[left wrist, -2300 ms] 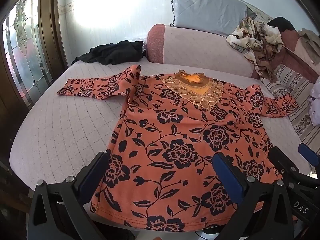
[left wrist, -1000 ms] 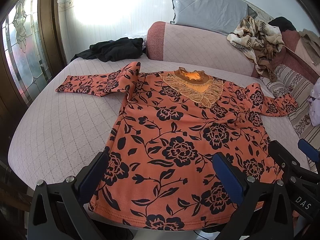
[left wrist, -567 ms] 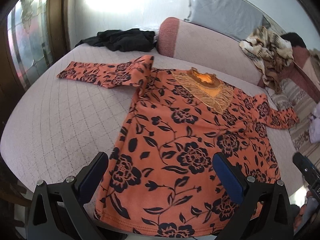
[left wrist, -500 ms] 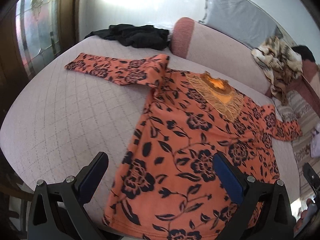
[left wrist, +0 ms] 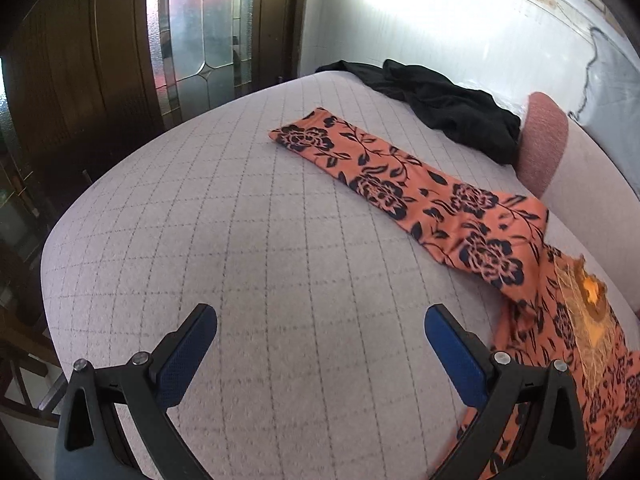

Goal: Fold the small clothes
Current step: 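Grasp the blouse sleeve cuff with the right tool and fold it across the body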

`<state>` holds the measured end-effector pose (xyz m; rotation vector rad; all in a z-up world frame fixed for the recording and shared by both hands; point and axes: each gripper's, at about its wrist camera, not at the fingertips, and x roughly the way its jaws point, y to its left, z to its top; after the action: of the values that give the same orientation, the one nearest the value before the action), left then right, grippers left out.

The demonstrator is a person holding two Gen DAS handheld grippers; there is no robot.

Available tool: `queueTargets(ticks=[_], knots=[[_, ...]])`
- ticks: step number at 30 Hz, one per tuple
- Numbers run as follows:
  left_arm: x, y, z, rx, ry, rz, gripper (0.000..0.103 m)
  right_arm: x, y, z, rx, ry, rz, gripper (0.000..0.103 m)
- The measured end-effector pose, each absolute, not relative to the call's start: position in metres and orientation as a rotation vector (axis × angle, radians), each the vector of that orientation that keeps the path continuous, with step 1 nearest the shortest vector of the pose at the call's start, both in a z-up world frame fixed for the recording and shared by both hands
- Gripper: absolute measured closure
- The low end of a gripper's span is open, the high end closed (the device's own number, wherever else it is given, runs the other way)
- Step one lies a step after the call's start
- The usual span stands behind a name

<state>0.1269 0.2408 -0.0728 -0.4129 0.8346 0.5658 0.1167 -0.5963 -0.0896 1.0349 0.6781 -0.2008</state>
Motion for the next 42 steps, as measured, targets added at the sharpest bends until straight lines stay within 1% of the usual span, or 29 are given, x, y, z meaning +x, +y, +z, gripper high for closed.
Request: queueTargets(ticks=[3,6,11,15,16,17,18,19,20,22,24,26,28,30,32,34,36,37,39,40,41,42], knots=[[0.144,0.247,-0.095,-0.387,0.888,0.604,0.000,0.151,-0.631,-0.093,1.030,0.647,-0.276,0.021],[0.149,0.254,-0.119,-0.426,0.966,0.614,0.000,0.185,-0.657,-0.099,1.000,0.649,-0.338,0.039],[0.149,0.261,-0.122,-0.459,0.949,0.631,0.000,0.227,-0.681,-0.116,0.968,0.664,-0.431,0.040],[0.155,0.259,-0.125,-0.418,0.965,0.651,0.000,0.251,-0.685,-0.130,0.957,0.678,-0.467,0.040],[0.156,0.257,-0.126,-0.407,0.969,0.655,0.000,0.254,-0.687,-0.132,0.953,0.675,-0.480,0.041],[0.156,0.257,-0.126,-0.399,0.972,0.656,0.000,0.257,-0.687,-0.133,0.949,0.673,-0.489,0.045],[0.157,0.257,-0.126,-0.396,0.973,0.657,0.000,0.260,-0.689,-0.133,0.945,0.676,-0.494,0.064],[0.157,0.257,-0.126,-0.397,0.973,0.657,0.000,0.264,-0.690,-0.134,0.935,0.691,-0.502,0.092],[0.157,0.258,-0.126,-0.401,0.971,0.657,0.000,0.267,-0.690,-0.131,0.907,0.704,-0.514,0.097],[0.156,0.260,-0.124,-0.421,0.964,0.653,0.000,0.272,-0.684,-0.116,0.836,0.686,-0.516,0.098],[0.154,0.263,-0.123,-0.451,0.952,0.646,0.000,0.273,-0.672,-0.085,0.747,0.650,-0.510,0.098],[0.151,0.265,-0.121,-0.480,0.944,0.632,0.000,0.276,-0.655,-0.047,0.655,0.602,-0.489,0.098],[0.146,0.269,-0.119,-0.522,0.929,0.614,0.000,0.278,-0.624,0.003,0.542,0.530,-0.441,0.098],[0.142,0.273,-0.117,-0.571,0.912,0.598,0.000,0.278,-0.576,0.052,0.412,0.457,-0.367,0.098],[0.140,0.276,-0.116,-0.605,0.900,0.587,0.000,0.272,-0.507,0.094,0.281,0.384,-0.260,0.098],[0.137,0.277,-0.115,-0.626,0.896,0.577,0.000,0.266,-0.431,0.114,0.161,0.346,-0.148,0.098],[0.136,0.278,-0.114,-0.636,0.895,0.567,0.000,0.259,-0.347,0.115,0.063,0.333,-0.015,0.098],[0.135,0.279,-0.114,-0.637,0.896,0.562,0.000,0.256,-0.304,0.107,0.026,0.338,0.051,0.098],[0.135,0.278,-0.115,-0.638,0.898,0.554,0.000,0.254,-0.230,0.076,-0.020,0.367,0.158,0.096],[0.135,0.279,-0.115,-0.638,0.899,0.552,0.000,0.259,-0.196,0.051,-0.024,0.422,0.215,0.096],[0.135,0.279,-0.115,-0.638,0.900,0.552,0.000,0.265,-0.164,0.019,-0.013,0.511,0.271,0.092],[0.135,0.279,-0.116,-0.636,0.902,0.552,0.000,0.271,-0.141,-0.011,-0.010,0.595,0.315,0.082]])
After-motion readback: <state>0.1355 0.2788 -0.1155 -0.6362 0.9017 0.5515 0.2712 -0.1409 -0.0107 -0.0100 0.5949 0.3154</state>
